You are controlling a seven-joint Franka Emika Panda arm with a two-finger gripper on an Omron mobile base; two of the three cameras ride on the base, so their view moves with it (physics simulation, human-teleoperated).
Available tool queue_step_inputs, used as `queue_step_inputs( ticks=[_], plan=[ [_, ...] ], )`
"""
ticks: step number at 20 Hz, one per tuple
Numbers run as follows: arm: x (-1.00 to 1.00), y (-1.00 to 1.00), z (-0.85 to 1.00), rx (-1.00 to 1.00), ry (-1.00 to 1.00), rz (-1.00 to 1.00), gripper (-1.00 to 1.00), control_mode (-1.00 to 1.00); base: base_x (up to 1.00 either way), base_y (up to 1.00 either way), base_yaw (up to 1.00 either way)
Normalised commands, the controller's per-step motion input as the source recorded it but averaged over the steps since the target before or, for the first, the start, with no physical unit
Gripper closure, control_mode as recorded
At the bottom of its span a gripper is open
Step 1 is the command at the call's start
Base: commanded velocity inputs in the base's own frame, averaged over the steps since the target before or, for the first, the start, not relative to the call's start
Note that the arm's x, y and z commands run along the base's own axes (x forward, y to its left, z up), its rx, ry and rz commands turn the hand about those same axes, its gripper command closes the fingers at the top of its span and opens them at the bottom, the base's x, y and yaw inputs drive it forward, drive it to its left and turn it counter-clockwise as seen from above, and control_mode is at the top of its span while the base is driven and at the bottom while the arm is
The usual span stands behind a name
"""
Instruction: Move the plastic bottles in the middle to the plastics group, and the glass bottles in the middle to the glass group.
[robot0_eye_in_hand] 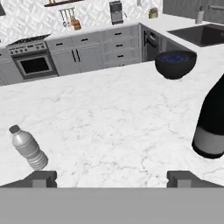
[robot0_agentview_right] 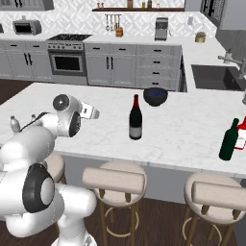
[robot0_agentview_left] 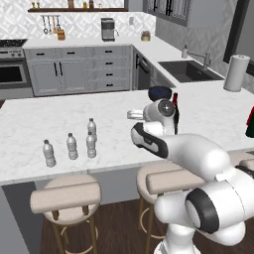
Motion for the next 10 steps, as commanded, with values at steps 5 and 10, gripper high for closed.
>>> queue_step_inputs(
  ticks=[5, 10],
  plan=[
    [0.00, -0.55, 0.26, 0.02, 0.04, -0.02, -1.00, -1.00, 0.00, 0.00, 0.00],
    [0.00, -0.57, 0.20, 0.00, 0.04, 0.00, -1.00, -1.00, 0.00, 0.00, 0.00]
  ],
)
